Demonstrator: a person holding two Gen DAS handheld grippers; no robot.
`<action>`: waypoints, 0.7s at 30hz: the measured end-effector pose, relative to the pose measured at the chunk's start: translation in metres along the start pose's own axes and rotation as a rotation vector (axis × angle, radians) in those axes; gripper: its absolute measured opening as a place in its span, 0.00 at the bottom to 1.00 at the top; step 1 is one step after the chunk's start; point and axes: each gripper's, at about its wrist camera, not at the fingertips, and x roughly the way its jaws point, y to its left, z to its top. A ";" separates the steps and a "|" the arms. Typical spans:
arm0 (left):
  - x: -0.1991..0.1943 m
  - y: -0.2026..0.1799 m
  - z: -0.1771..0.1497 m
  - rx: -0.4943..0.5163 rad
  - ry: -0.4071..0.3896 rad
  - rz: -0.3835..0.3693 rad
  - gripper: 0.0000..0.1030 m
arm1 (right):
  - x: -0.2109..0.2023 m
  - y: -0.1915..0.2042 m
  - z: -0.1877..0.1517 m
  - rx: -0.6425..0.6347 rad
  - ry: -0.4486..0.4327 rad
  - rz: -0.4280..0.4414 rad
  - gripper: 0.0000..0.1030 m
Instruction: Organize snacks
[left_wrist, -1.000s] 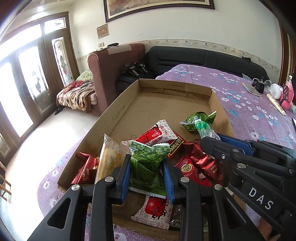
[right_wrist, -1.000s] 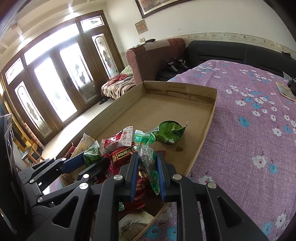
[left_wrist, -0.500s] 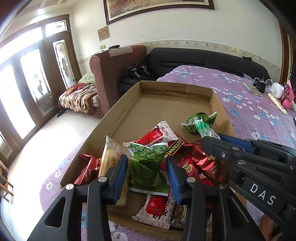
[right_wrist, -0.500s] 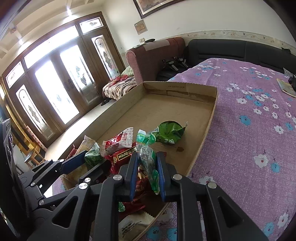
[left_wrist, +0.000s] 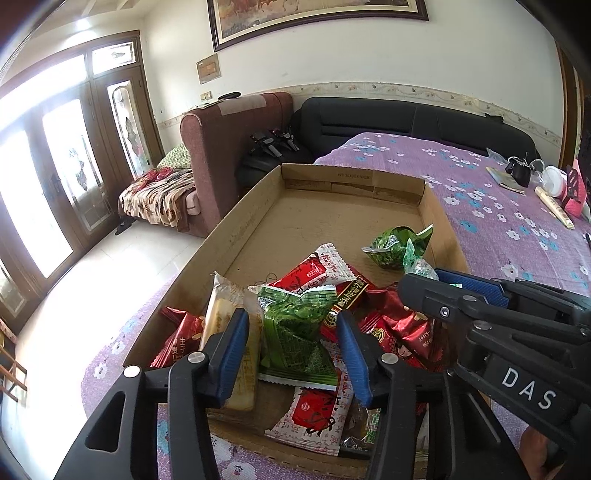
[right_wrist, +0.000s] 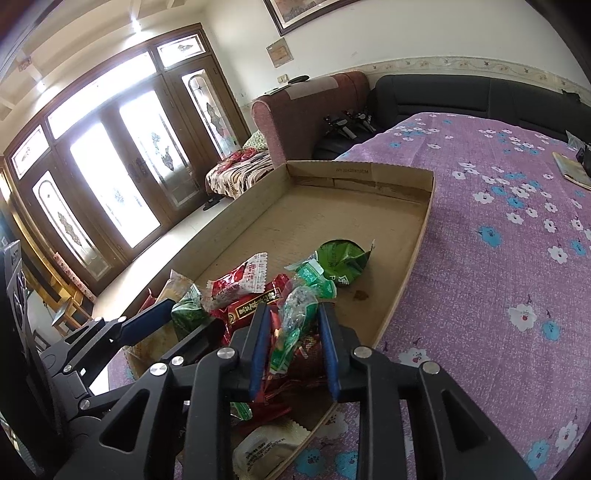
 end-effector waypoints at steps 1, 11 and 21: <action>0.000 0.000 0.000 0.000 -0.001 0.000 0.53 | 0.000 0.000 0.000 0.000 -0.001 0.001 0.26; 0.000 0.000 0.001 0.001 -0.004 0.001 0.57 | -0.004 0.002 0.001 0.001 -0.009 0.012 0.38; -0.003 0.002 0.003 -0.002 -0.013 0.007 0.63 | -0.017 0.004 0.008 -0.007 -0.057 0.024 0.60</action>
